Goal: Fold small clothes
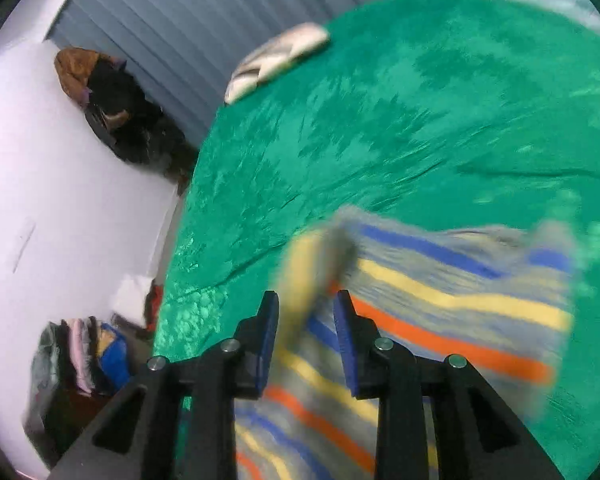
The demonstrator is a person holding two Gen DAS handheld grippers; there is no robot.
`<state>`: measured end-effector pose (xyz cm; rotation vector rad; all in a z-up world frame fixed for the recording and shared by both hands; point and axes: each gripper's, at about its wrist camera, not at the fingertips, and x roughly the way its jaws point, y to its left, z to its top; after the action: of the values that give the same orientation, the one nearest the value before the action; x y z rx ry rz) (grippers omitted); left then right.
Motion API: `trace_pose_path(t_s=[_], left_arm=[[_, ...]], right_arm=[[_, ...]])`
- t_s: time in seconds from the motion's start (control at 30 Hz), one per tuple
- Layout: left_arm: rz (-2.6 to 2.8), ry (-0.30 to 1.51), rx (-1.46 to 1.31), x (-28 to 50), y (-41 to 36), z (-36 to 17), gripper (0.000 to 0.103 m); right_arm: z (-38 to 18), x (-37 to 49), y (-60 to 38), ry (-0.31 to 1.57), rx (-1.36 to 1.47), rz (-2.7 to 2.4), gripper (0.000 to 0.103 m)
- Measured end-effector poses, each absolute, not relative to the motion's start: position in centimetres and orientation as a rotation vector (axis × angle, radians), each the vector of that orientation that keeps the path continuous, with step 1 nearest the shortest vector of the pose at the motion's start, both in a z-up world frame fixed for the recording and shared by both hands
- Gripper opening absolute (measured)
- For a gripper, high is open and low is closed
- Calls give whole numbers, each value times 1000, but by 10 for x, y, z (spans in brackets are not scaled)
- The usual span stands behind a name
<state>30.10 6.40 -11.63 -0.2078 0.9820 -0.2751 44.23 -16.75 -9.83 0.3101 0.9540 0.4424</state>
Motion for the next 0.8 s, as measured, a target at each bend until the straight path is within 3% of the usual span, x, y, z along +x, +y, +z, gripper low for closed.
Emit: trace_pose_path(t_s=[0.1, 0.13, 0.17, 0.2, 0.23, 0.3, 0.4, 0.47, 0.57, 0.73, 0.8], left_arm=[[-319, 970, -154, 303, 47, -116, 61], [-324, 984, -130, 305, 42, -120, 50], [-313, 1033, -89, 309, 35, -132, 24], [-292, 1087, -61, 313, 33, -143, 17], [-287, 1128, -51, 313, 32, -153, 17], [-285, 1119, -7, 304, 32, -157, 18], [-256, 1090, 16, 288, 39, -137, 34], [-276, 1067, -36, 280, 47, -128, 59], [-257, 1052, -57, 277, 48, -127, 64], [-232, 1130, 59, 274, 34, -155, 65], [-221, 1138, 104, 259, 33, -150, 75]], right_arm=[[-86, 393, -164, 943, 150, 507, 30], [-89, 379, -161, 947, 118, 529, 30], [-99, 360, -157, 972, 85, 549, 30], [-110, 351, -158, 1006, 74, 548, 30], [-136, 339, -159, 1094, 56, 519, 30], [-172, 316, -172, 1168, 85, 464, 25], [-152, 301, -180, 1116, 123, 424, 24], [-130, 292, -183, 1043, 145, 409, 25], [-116, 290, -177, 1011, 125, 400, 25], [-168, 287, -188, 1133, 212, 337, 25], [-161, 274, -189, 1132, 231, 314, 24]])
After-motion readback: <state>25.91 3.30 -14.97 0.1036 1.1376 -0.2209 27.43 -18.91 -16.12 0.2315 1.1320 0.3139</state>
